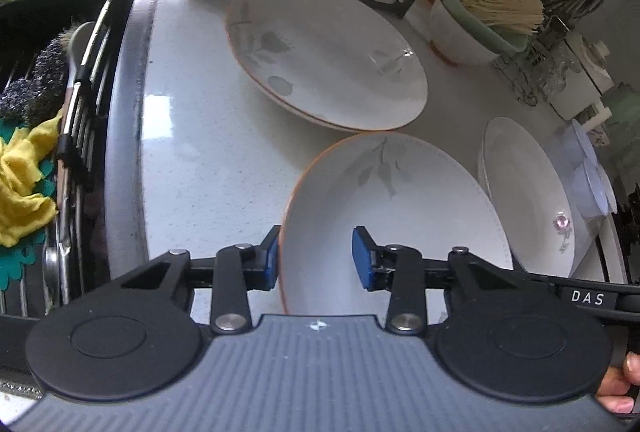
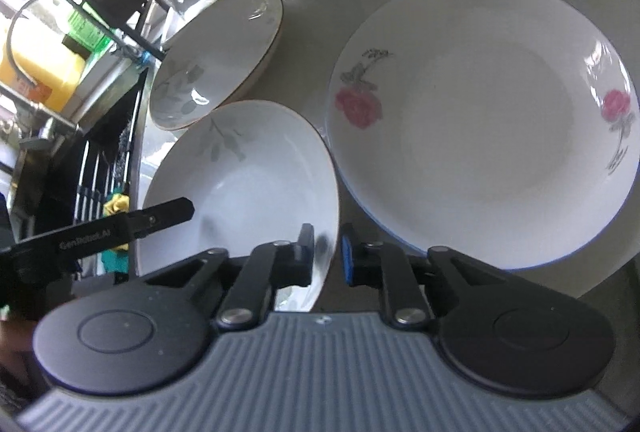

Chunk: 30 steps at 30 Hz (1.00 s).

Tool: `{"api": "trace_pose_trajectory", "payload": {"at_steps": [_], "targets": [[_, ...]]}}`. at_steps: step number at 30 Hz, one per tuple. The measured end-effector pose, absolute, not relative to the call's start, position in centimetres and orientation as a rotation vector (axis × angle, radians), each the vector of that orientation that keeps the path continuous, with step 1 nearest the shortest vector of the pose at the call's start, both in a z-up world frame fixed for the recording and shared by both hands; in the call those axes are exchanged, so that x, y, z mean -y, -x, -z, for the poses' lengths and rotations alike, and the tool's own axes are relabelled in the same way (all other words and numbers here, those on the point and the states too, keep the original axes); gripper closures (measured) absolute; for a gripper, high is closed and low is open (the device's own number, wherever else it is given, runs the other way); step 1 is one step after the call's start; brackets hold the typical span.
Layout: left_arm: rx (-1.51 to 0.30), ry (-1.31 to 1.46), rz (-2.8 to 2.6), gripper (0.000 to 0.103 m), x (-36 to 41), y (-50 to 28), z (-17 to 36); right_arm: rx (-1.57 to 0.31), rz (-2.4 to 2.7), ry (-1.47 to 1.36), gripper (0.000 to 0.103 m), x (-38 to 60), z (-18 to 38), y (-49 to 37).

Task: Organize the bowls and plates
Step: 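Close the right gripper on the leaf plate rim while the left gripper grips it too, then lift the leaf plate with both grippers and carry it over the rose plate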

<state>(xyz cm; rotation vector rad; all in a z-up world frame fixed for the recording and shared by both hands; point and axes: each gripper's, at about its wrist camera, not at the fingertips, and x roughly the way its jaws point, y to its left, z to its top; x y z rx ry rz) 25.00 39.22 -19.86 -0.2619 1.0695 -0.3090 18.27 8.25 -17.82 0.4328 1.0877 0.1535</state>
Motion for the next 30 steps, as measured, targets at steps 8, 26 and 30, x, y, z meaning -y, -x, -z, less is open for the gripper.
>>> {"api": "trace_pose_trajectory", "payload": {"at_steps": [8, 26, 30], "targets": [[-1.125, 0.251, 0.317, 0.061, -39.2, -25.3, 19.8, -1.102, -0.157, -0.484, 0.088, -7.8, 17.5, -18.3], [-1.149, 0.333, 0.354, 0.061, -39.5, -26.3, 14.9, -1.070, -0.201, -0.505, 0.088, -7.0, 13.8, -18.4], [-1.143, 0.345, 0.384, 0.061, -38.0, -27.0, 13.7, -1.031, -0.178, -0.485, 0.088, -6.0, 12.5, -18.0]]}}
